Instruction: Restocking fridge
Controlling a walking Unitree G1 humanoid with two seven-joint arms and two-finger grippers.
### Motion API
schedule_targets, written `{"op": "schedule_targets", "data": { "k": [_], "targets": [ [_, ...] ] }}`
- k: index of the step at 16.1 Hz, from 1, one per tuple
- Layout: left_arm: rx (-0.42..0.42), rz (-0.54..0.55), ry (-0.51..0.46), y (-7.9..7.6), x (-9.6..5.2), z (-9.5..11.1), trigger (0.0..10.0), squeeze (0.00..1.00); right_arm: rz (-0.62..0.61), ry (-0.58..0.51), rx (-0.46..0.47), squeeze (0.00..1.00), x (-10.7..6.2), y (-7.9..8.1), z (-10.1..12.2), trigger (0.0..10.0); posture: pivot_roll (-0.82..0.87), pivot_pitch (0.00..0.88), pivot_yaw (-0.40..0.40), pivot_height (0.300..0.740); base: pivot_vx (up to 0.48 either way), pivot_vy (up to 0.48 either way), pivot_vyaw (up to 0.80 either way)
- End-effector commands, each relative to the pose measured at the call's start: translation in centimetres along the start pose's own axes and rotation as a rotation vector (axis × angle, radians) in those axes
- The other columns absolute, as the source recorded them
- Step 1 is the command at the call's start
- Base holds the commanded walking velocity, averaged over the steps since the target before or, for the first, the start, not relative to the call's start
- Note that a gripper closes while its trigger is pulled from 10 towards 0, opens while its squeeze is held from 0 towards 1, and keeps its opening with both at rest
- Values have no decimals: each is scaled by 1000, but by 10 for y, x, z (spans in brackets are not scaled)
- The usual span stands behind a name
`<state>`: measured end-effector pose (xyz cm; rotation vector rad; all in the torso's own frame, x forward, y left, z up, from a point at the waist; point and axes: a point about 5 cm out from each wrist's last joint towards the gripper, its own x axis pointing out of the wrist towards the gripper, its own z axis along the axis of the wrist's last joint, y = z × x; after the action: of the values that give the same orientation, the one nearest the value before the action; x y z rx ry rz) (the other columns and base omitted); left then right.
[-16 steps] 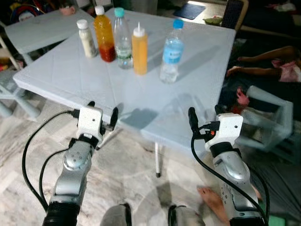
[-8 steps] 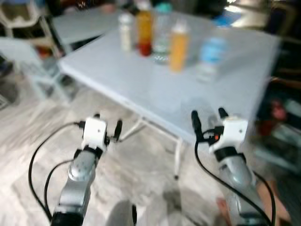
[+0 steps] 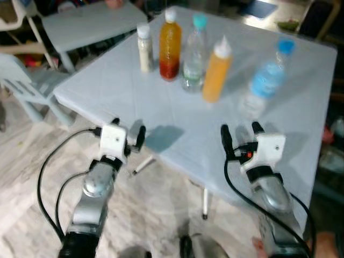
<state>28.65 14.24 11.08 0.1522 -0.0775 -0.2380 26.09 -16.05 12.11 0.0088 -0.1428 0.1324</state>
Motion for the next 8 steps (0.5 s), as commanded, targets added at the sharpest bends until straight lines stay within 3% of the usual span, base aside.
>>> {"op": "schedule_targets", "data": {
  "k": [1,8],
  "targets": [
    [11,14,-6,7,-4,0,10000,0,3,-3,8,0,1,4,0,10000,0,132,19,740,0,0,0],
    [7,36,6,10,-6,-3,10000,0,-31,-4,-22,0,4,0,0,10000,0,109,7,740,0,0,0]
  ]
}}
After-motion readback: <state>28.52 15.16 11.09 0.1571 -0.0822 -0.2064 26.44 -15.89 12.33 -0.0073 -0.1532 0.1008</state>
